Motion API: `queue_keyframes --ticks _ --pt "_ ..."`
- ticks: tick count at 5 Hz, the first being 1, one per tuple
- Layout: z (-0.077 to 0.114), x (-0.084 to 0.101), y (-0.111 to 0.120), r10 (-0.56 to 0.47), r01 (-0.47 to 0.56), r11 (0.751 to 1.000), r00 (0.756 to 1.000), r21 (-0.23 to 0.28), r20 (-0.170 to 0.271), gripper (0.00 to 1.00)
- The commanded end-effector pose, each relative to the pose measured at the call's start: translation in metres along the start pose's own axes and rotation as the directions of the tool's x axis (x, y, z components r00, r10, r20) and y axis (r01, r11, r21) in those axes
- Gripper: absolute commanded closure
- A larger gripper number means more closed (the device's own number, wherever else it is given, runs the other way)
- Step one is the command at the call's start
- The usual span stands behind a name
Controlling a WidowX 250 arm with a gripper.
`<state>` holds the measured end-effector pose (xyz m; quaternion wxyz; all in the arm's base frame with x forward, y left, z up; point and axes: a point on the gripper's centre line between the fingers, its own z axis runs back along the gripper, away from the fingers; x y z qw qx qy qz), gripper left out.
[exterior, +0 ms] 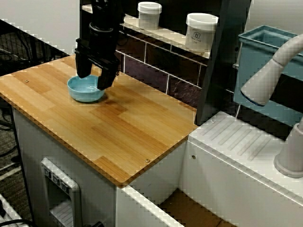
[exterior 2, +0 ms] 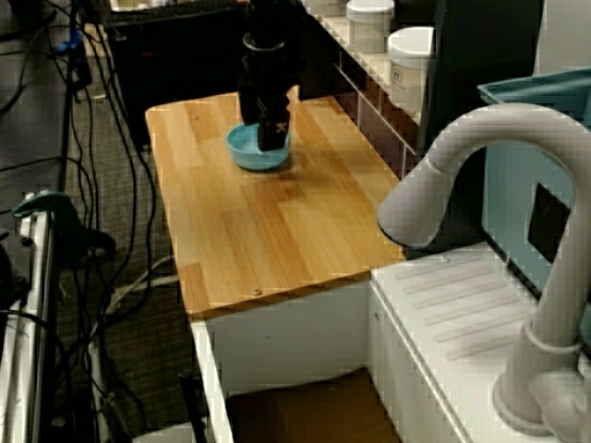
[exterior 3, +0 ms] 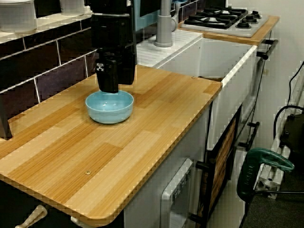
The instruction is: Push into sink
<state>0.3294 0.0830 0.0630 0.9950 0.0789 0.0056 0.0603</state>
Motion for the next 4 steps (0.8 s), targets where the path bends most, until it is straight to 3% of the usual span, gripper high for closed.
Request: queue_keyframes --ticks 1,2,4 --pt "-0.005 -0.003 -0.011 0.052 -0.055 0.997 0.997 0.057 0.052 0.0" --pt "-0.012 0.0 -0.01 0.066 -0.07 0.995 0.996 0.069 0.055 0.0" --pt "-0.016 0.006 -0.015 0.059 -0.06 0.997 0.998 0.044 0.022 0.0"
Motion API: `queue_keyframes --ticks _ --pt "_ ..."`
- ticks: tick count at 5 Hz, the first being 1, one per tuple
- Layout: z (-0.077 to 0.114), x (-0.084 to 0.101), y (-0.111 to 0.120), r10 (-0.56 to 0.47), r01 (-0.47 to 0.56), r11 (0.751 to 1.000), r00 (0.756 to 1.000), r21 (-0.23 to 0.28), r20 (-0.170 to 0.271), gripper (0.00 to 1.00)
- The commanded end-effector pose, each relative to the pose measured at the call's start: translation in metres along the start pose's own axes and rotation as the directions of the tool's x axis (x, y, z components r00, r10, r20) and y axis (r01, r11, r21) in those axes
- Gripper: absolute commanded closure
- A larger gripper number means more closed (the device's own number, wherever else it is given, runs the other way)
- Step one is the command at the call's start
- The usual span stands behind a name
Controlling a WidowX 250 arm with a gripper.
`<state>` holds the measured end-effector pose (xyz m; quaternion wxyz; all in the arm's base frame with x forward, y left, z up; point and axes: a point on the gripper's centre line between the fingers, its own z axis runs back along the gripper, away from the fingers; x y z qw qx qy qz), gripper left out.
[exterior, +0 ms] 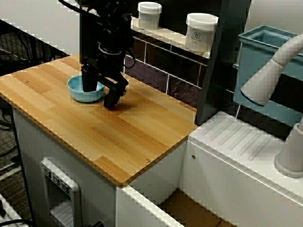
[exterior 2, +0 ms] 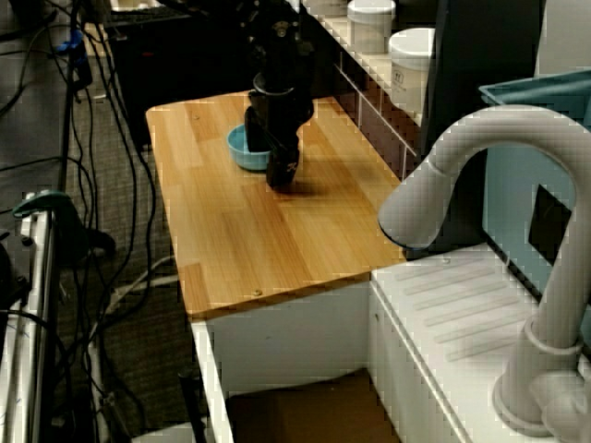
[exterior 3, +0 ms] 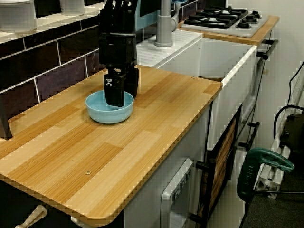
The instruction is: Push into sink
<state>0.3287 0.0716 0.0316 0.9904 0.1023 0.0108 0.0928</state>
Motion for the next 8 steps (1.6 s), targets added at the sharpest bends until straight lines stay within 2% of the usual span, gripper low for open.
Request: queue_keyframes --ticks 1,2,3,4,5,7,8 --pt "0.021 -0.005 -0.016 -0.051 0.052 0.998 0.999 -0.047 0.01 0.0" --pt "0.03 -0.031 -0.051 -0.154 0.152 0.985 0.988 -0.084 -0.01 0.0" --pt "0.039 -0.063 -0.088 -0.209 0.211 0.975 0.977 -0.074 0.034 0.0" --pt "0.046 -0.081 -0.12 -0.244 0.246 0.966 0.969 -0.076 0.039 0.0" --pt "0.046 -0.087 -0.142 -0.26 0.261 0.961 0.965 -0.092 0.028 0.0" --pt "0.029 -0.096 -0.183 -0.313 0.311 0.944 0.95 -0.106 0.005 0.0" --pt "0.03 -0.101 -0.198 -0.35 0.346 0.927 0.937 -0.143 -0.007 0.0"
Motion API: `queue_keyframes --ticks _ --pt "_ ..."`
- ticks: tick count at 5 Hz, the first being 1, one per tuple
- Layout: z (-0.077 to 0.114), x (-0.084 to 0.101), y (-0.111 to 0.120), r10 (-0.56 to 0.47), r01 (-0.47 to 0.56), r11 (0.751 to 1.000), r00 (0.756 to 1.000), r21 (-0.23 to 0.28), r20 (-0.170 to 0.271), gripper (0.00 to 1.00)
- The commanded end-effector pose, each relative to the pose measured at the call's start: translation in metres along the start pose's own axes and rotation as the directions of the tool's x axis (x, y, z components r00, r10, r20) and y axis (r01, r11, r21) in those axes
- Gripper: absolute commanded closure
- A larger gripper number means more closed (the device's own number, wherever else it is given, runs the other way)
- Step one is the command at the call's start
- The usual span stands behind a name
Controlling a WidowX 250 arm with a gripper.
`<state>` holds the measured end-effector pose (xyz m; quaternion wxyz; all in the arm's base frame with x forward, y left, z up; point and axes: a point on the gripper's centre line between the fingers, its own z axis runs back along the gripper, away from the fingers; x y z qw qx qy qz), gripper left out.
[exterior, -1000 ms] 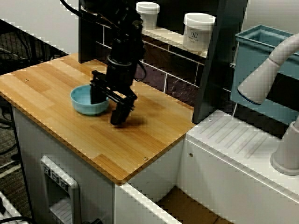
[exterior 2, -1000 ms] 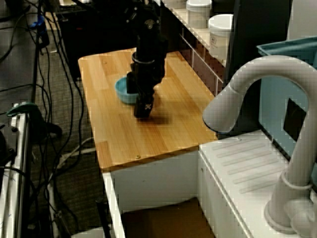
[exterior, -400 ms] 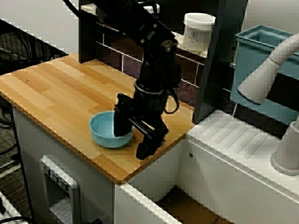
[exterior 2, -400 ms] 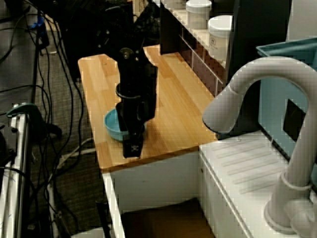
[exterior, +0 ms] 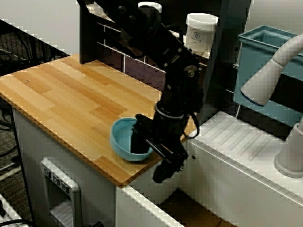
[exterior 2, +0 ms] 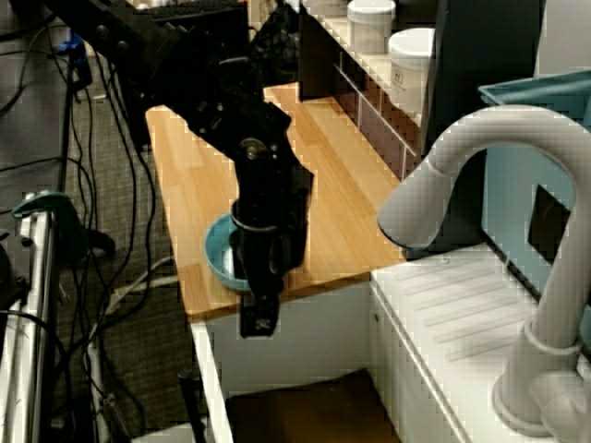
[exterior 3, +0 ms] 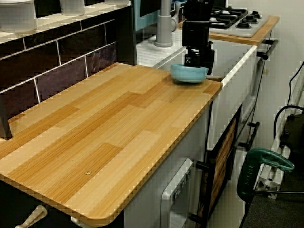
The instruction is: Push into sink
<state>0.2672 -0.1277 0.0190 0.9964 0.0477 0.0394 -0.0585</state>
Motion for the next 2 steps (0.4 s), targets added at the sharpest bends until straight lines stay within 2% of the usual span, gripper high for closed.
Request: queue_keyframes --ticks 1,2 --pt "0.004 0.002 -0.03 -0.099 0.098 0.993 0.995 -0.06 -0.017 0.0" --pt "0.002 -0.004 -0.042 -0.158 0.152 0.984 0.986 -0.094 -0.059 0.0"
